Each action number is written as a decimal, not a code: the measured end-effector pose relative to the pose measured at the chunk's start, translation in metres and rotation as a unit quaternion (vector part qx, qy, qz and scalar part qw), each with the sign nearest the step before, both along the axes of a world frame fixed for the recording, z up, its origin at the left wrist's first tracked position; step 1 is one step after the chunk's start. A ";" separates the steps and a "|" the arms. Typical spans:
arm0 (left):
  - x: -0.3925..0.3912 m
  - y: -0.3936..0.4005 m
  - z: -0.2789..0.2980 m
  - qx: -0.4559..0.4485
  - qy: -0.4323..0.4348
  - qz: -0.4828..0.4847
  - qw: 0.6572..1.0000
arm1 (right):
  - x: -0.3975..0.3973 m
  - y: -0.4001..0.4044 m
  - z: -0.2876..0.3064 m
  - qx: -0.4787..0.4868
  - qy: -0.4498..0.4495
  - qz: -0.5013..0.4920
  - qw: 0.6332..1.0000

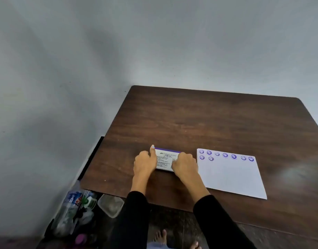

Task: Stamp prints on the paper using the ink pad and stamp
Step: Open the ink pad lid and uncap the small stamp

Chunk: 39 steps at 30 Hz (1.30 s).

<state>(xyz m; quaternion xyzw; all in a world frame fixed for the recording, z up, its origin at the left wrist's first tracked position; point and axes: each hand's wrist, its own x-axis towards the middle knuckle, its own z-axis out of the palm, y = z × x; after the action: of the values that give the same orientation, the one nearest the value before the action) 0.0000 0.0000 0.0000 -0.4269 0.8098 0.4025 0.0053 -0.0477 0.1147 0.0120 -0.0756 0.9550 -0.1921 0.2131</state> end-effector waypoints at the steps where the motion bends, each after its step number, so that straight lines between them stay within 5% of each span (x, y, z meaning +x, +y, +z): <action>1: -0.001 0.001 0.000 0.000 -0.011 -0.002 1.000 | 0.000 0.000 -0.001 0.004 -0.006 0.000 1.000; 20: -0.025 -0.007 0.028 0.000 -0.091 0.003 0.996 | -0.028 -0.001 0.016 -0.045 -0.067 -0.023 0.996; 39: -0.089 -0.024 0.049 0.027 -0.068 -0.005 0.997 | -0.091 -0.005 0.035 -0.125 0.032 -0.078 0.989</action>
<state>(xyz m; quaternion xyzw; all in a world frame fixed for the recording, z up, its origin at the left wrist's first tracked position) -0.0887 -0.0243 0.0492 -0.4490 0.7986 0.3938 0.0741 -0.1389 0.1092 0.0474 -0.0329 0.9327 -0.3235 0.1561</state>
